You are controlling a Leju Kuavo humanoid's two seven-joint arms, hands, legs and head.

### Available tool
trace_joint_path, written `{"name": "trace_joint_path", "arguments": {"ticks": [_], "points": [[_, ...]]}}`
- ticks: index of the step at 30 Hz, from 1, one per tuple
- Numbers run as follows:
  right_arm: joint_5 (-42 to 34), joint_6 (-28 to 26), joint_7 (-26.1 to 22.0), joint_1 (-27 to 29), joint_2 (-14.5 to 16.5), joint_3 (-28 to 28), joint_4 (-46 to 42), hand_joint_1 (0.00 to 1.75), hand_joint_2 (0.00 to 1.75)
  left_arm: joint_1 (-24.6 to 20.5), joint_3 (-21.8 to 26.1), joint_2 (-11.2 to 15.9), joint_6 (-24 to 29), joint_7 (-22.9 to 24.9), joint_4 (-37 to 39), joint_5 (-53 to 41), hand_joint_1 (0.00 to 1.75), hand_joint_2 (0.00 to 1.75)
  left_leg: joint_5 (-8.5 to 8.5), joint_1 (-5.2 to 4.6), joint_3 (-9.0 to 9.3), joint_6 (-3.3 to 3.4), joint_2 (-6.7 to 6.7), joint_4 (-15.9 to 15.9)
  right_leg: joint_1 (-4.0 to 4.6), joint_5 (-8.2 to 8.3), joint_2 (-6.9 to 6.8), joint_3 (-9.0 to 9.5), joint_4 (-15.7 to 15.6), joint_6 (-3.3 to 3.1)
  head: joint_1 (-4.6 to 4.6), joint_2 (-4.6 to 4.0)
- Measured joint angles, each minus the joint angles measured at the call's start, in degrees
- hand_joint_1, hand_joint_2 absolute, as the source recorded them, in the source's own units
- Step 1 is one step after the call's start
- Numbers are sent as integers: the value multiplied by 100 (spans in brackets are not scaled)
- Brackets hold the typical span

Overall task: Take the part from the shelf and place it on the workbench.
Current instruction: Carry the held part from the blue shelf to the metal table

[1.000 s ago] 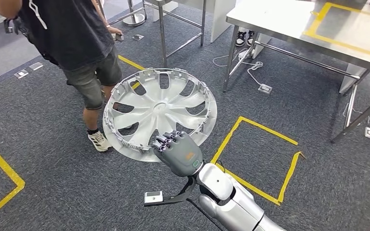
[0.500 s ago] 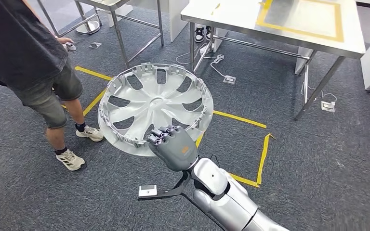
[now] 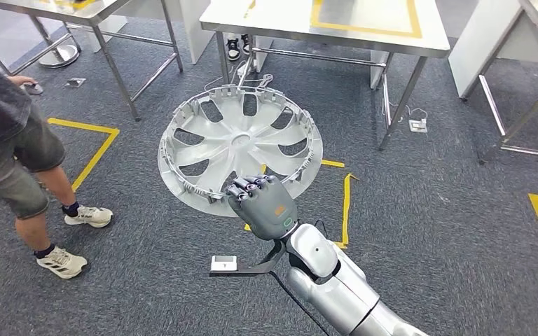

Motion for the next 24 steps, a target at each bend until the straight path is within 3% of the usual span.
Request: {"name": "trace_joint_path", "arguments": {"ticks": [2,4,6,8,9,10,12,14,18,21,23,24], "points": [[9,-72,20,-23,-5,-51,21,175,175,-14,0,-8,42,-4,1,-43,0,175,-19,4,18,-59,78,-4,-5,29,139,-16,-18,-73,-3,0],[-5,-117,26,-66,-8,-92,47,175,175,-24,0,-13,69,-14,6,-104,0,175,-165,30,-42,-135,-134,176,-35,62,262,-11,-49,-140,-15,0],[-68,-174,-32,-140,-3,-105,97,175,175,-17,0,-10,100,-22,9,-148,0,175,-499,57,-303,-187,-474,776,-58,83,376,-18,-61,-182,-38,0],[-183,-255,-165,-224,8,-106,194,175,175,-2,0,-7,126,-13,9,-162,0,175,-732,66,-623,-202,-590,1432,-59,90,489,-29,-55,-195,-47,0],[-264,-292,-243,-269,12,-106,254,175,175,2,0,-7,134,-6,11,-165,0,175,-697,67,-689,-199,-602,1532,-58,91,541,-29,-51,-196,-48,0],[-355,-321,-318,-313,15,-107,313,175,175,1,0,-6,139,-2,13,-166,0,175,-557,69,-658,-189,-608,1418,-58,91,588,-26,-46,-195,-48,0],[-573,-375,-448,-395,28,-114,405,175,175,-7,0,-3,144,-3,15,-164,0,175,-150,73,-373,-157,-644,705,-59,92,656,-22,-37,-177,-52,0],[-763,-444,-530,-470,43,-137,454,175,175,-18,0,-3,136,-9,15,-158,0,175,66,71,-137,-115,-700,125,-42,93,693,-43,-19,-128,-59,-1],[-1053,-550,-578,-545,47,-248,475,175,175,-9,1,-13,98,-61,15,-151,0,175,107,43,-114,-53,-737,14,-27,121,687,-59,-42,-119,-60,0],[-1244,-584,-634,-565,47,-345,471,175,175,-13,2,-7,56,-109,15,-159,0,175,128,19,-126,57,-730,12,-61,156,680,-48,-95,31,-62,0],[-1337,-594,-692,-579,47,-402,462,175,175,-16,2,-9,41,-133,15,-168,0,175,158,43,-112,125,-690,-34,-65,30,592,-130,80,81,-56,0],[-1375,-600,-720,-583,47,-424,458,175,175,-15,2,-11,38,-139,15,-172,0,175,169,52,-106,153,-664,-50,-67,-119,534,-243,329,97,-53,0]]}}
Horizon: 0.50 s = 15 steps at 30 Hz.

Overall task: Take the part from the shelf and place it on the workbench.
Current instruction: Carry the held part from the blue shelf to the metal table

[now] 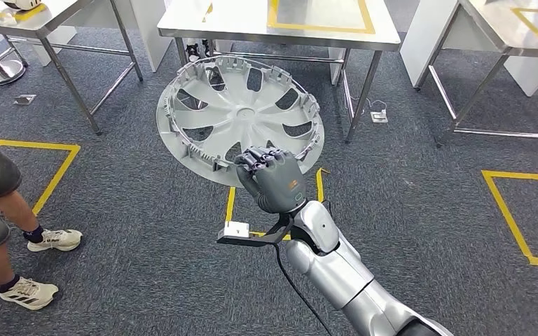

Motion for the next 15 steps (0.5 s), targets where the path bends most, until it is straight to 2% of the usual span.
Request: {"name": "trace_joint_path", "arguments": {"ticks": [2,3,4,5,7,9,10,12,15], "points": [[-44,-11,-40,-1,0,-25,-4,175,175,5,-1,0,-4,5,0,-14,0,175,-3,-5,-4,23,46,-1,-4,-364,-69,-353,770,25,3,0],[-57,-14,-50,5,0,-31,-4,175,175,8,-1,1,-5,19,0,-24,0,175,-7,-6,-5,24,64,1,-8,-463,-75,-496,1082,34,2,0],[-65,-14,-52,11,-1,-37,-4,175,175,10,-1,1,-5,35,0,-36,0,175,-11,-5,-4,21,79,4,-13,-462,-81,-555,1212,39,3,-1],[-69,-14,-52,15,-1,-45,-4,175,175,10,-1,1,-3,55,0,-49,0,175,-16,-3,-1,12,89,10,-18,-353,-91,-493,1099,39,3,-1],[-73,-19,-51,16,-2,-63,-11,175,175,9,-2,1,2,80,0,-75,0,175,-42,7,6,-30,101,37,-25,-23,-142,-103,342,31,3,-1],[-93,-28,-46,20,-1,-73,-27,175,175,6,-2,2,6,92,0,-92,0,175,-74,-7,-1,-99,106,74,-6,145,-178,194,-252,-9,2,-1],[-115,-32,-42,27,1,-77,-35,175,175,6,-2,4,9,95,0,-96,0,175,-89,-20,-5,-114,106,86,2,143,-181,233,-344,-29,-1,-1],[-166,-34,-31,43,2,-93,-43,175,175,11,-2,9,13,96,0,-96,0,175,-96,-36,-4,-97,103,87,-4,161,-157,229,-354,-52,-7,0],[-192,-27,-29,52,5,-115,-44,175,175,13,-2,28,16,90,-3,-95,0,175,-64,-79,36,-65,99,11,-48,201,-133,246,-421,-34,-17,0]]}}
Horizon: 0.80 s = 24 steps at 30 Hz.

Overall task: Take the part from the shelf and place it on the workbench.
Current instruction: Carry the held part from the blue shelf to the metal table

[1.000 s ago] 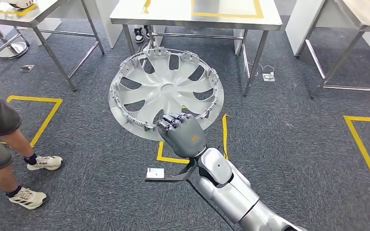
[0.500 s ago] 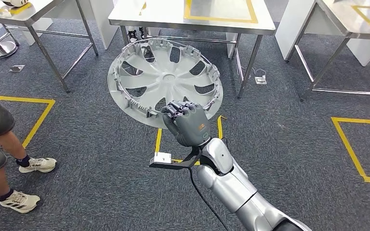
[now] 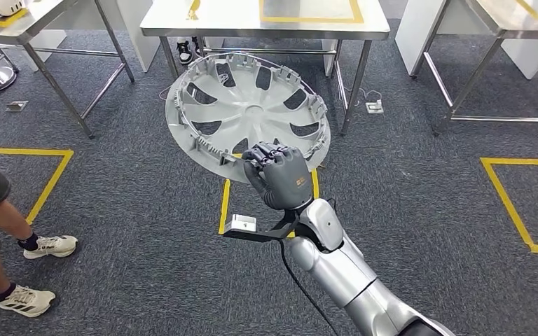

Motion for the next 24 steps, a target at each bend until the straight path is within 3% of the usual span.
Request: {"name": "trace_joint_path", "arguments": {"ticks": [3,6,8,9,11,12,13,14,16,17,19,22,23,24], "points": [[-34,19,-8,9,7,-8,-6,175,175,-11,-2,1,2,-6,-4,0,0,175,235,62,261,81,87,-500,30,-30,28,5,14,-9,-7,0],[-52,30,-20,6,7,-17,-3,175,175,-25,-2,-5,-6,-7,-3,-1,0,175,328,141,386,38,182,-715,5,-422,27,-406,826,59,14,0],[-51,15,-22,22,6,-32,1,175,175,-19,-2,-12,-13,-7,-1,-1,0,175,283,216,379,-55,211,-660,-73,-501,15,-589,1182,168,19,0],[-45,6,-22,34,5,-40,3,175,175,-15,-2,-14,-16,-7,1,1,0,175,241,273,365,-127,218,-594,-124,-394,2,-531,1070,240,19,-1],[-25,-12,-24,51,5,-53,8,175,175,-12,-2,-12,-32,-8,0,6,0,175,106,403,289,-311,223,-355,-226,-124,-51,-234,503,417,23,-1],[-17,-25,-27,52,11,-53,7,175,175,-15,-2,5,-43,-10,-9,10,0,175,16,441,218,-403,220,-195,-252,-74,-66,-134,298,455,45,-1],[-12,-39,-28,56,17,-52,2,175,175,-17,-2,10,-51,-17,-16,13,0,175,-58,455,151,-476,219,-69,-259,-91,-68,-100,231,411,70,-1],[-14,-54,-23,63,24,-54,-3,175,175,-16,-2,22,-56,-23,-22,16,0,175,-105,450,107,-523,217,9,-242,-165,-52,-137,301,323,79,0],[-24,-71,-9,87,31,-57,-11,175,175,-6,-2,18,-57,-25,-22,18,0,175,-133,445,97,-576,215,45,-222,-210,-20,-178,396,114,73,0],[-30,-75,-4,98,32,-61,-12,175,175,-3,-2,23,-56,-19,-22,19,0,175,-164,455,102,-585,192,72,-214,-222,-6,-183,414,68,57,0],[-28,-82,-4,107,34,-64,-18,175,175,-12,-2,22,-53,-15,-21,20,0,175,-393,457,-41,-565,101,413,-196,-230,25,-168,408,5,50,0],[-2,-101,-4,113,47,-66,-23,175,175,-11,-2,20,-49,-38,-21,20,0,175,-852,366,-630,-468,-8,1550,-145,-254,68,-127,386,-52,33,0],[10,-104,-3,122,49,-66,-23,175,175,-3,-2,20,-49,-48,-20,18,0,175,-857,331,-767,-424,-16,1751,-121,-264,88,-113,384,-68,33,0],[17,-104,1,131,51,-66,-24,175,175,3,-2,20,-49,-57,-20,15,0,175,-742,295,-802,-363,-24,1727,-98,-274,110,-97,383,-81,33,0]]}}
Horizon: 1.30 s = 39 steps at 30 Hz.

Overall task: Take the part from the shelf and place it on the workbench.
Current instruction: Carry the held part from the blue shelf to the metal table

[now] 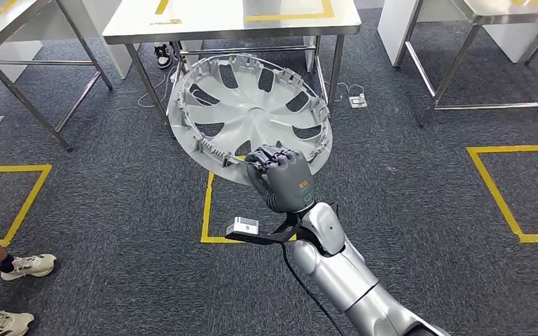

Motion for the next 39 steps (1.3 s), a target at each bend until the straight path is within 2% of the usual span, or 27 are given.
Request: {"name": "trace_joint_path", "arguments": {"ticks": [1,2,3,4,5,6,8,10,16,18,20,22,23,25,27,28,29,30,32,34,35,37,39], "points": [[3,0,4,7,2,0,-1,175,175,5,0,1,0,-8,0,-4,0,175,210,-42,70,75,-15,-250,16,-6,23,16,-3,-9,1,0],[4,-1,8,12,7,-1,-6,175,175,6,0,4,0,-17,-1,-8,0,175,446,-91,205,160,-48,-640,22,-10,44,28,-9,-14,1,0],[5,-4,10,14,12,-2,-12,175,175,6,0,8,1,-25,-2,-11,0,175,617,-134,352,230,-88,-1007,30,-9,64,35,-18,-9,2,0],[6,-10,11,15,17,-3,-18,175,175,5,0,12,3,-35,-4,-14,0,175,721,-171,470,270,-124,-1290,30,-2,83,36,-32,6,-2,0],[7,-15,11,19,21,-4,-25,175,175,5,-1,16,5,-43,-4,-15,0,175,750,-196,535,285,-150,-1441,25,10,96,36,-53,29,-4,0],[9,-19,11,23,22,-4,-29,175,175,5,-1,16,10,-49,-5,-15,0,175,743,-205,561,267,-156,-1486,30,23,108,38,-75,57,-7,0],[14,-19,12,35,23,-8,-40,175,175,5,-2,9,20,-61,-4,-16,0,175,780,-194,567,169,-156,-1551,37,54,113,52,-129,15,-4,0],[20,-19,11,40,24,-11,-51,175,175,5,-2,-2,25,-77,-4,-18,0,175,812,-178,567,120,-160,-1590,51,85,105,78,-191,-39,1,0],[28,-19,13,36,30,-32,-82,175,175,4,-2,-17,3,-64,-4,9,0,175,831,-183,564,236,-161,-1592,50,162,100,158,-341,72,0,0],[31,-19,13,35,40,-38,-83,175,175,1,-2,-15,-16,-45,-5,32,0,175,824,-210,557,281,-160,-1574,36,191,99,173,-389,152,-3,0],[35,-17,13,36,52,-39,-87,175,175,-1,-2,-13,-21,-34,-6,45,0,175,813,-239,540,360,-156,-1582,17,239,98,186,-407,255,-4,0],[37,-16,15,40,57,-43,-98,175,175,-2,-1,-13,-26,-31,-6,51,0,175,807,-235,575,464,-142,-1644,2,279,76,178,-332,304,-1,0],[38,-15,14,40,57,-46,-107,175,175,-1,0,-13,-28,-32,-6,52,0,175,808,-228,606,510,-131,-1673,1,245,42,142,-220,307,4,0],[39,-13,8,33,61,-50,-128,175,175,1,0,-13,-35,-39,-6,52,0,175,824,-229,670,547,-103,-1692,15,-39,-26,-78,248,276,9,0],[39,-13,5,37,66,-52,-140,175,175,3,0,-13,-51,-45,-6,52,0,175,824,-247,676,547,-78,-1688,41,-391,-45,-438,961,244,10,0],[38,-12,10,47,66,-56,-142,175,175,7,0,-13,-59,-45,-6,52,0,175,818,-253,680,540,-68,-1686,48,-465,-46,-558,1183,234,9,0],[37,-11,18,59,66,-64,-142,175,175,11,0,-13,-66,-44,-6,52,0,175,807,-257,689,528,-63,-1682,51,-438,-48,-590,1217,226,10,0],[36,-10,25,68,66,-74,-142,175,175,13,0,-14,-69,-42,-5,52,0,175,792,-255,703,508,-61,-1676,52,-305,-56,-513,1029,220,10,0],[38,-8,30,72,66,-92,-144,175,175,14,0,-16,-70,-34,-5,52,0,175,743,-250,732,441,-53,-1648,60,37,-100,-184,303,194,9,0],[50,-11,37,62,72,-98,-148,175,175,10,0,-15,-68,-23,-5,46,0,175,693,-258,735,355,-38,-1621,94,118,-142,24,-168,130,4,0],[56,-13,51,62,76,-104,-149,175,175,10,0,-14,-65,-16,-6,38,0,175,683,-265,743,311,-31,-1605,109,73,-143,44,-219,89,1,0],[63,-15,85,75,85,-129,-152,175,175,10,0,-13,-57,-2,-6,17,0,175,669,-259,768,234,-23,-1579,105,85,-120,109,-245,4,-1,-1],[64,-17,97,80,92,-162,-153,175,175,6,-1,-14,-51,5,-5,-1,0,175,611,-242,671,167,-31,-1347,84,52,-106,202,-261,-70,-23,-1]]}}
